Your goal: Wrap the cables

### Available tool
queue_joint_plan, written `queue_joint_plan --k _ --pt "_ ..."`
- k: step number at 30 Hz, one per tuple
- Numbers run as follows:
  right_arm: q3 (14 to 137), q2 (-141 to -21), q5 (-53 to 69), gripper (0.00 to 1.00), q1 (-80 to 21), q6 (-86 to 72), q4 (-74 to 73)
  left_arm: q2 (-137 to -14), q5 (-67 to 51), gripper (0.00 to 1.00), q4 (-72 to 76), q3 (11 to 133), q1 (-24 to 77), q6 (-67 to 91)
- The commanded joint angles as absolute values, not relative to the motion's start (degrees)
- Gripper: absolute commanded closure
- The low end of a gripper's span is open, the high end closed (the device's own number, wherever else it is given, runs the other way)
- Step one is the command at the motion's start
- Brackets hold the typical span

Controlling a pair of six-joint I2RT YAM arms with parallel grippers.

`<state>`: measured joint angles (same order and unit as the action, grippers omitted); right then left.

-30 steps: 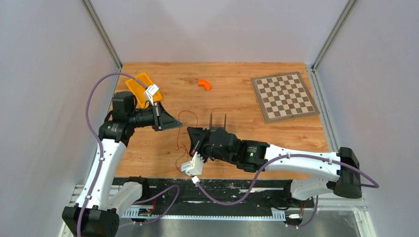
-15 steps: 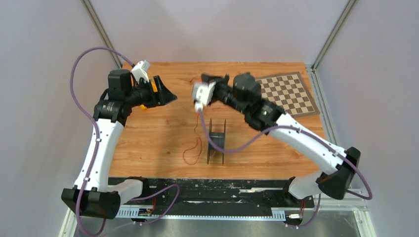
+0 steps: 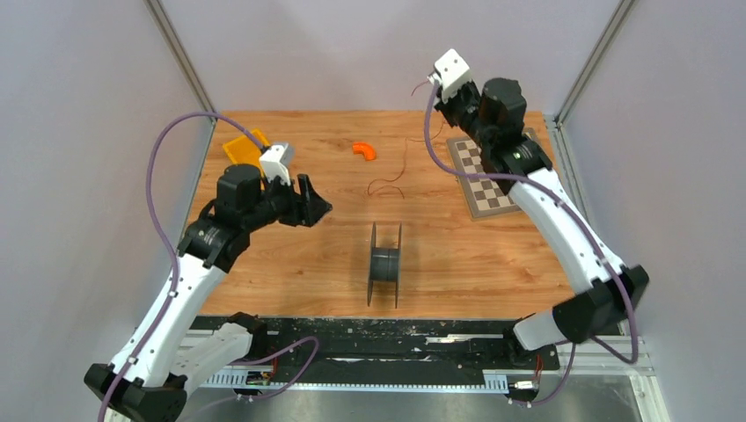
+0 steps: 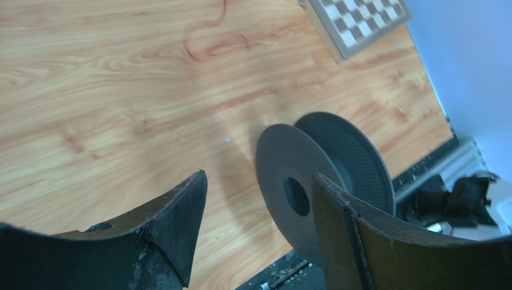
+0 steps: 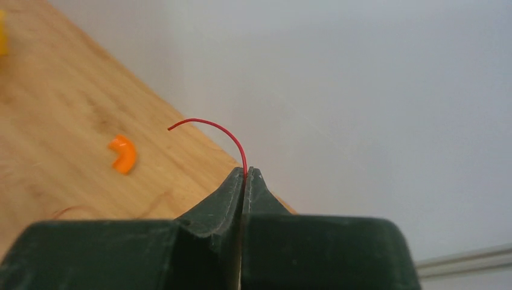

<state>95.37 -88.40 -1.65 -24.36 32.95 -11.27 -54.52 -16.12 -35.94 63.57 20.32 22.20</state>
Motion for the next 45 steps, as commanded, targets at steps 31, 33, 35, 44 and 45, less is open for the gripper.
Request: queue_joint_plan --k 31,33,35,44,45 --pt "50.95 -47.23 14.35 1.00 -30.15 17.22 -6.68 -63.59 23.54 0.99 -33.02 62.24 59.42 28.73" --pt "52.25 -48.08 16.78 1.00 -30.15 16.73 -5.84 -64.84 27.47 1.00 -33.08 64.18 59.37 25.40" --pt "52.28 -48.76 19.38 1.00 -30.16 16.81 -4.55 -66.08 30.61 1.00 -31.44 65.33 58.86 21.24" --pt "47.52 -47.34 23.13 1.00 -30.24 16.95 -2.07 -70.02 20.65 0.99 -24.28 64.98 49.18 13.61" --pt "46.68 -46.70 23.02 1.00 -30.24 17.47 -2.03 -70.17 20.08 0.95 -24.23 64.50 49.02 13.44"
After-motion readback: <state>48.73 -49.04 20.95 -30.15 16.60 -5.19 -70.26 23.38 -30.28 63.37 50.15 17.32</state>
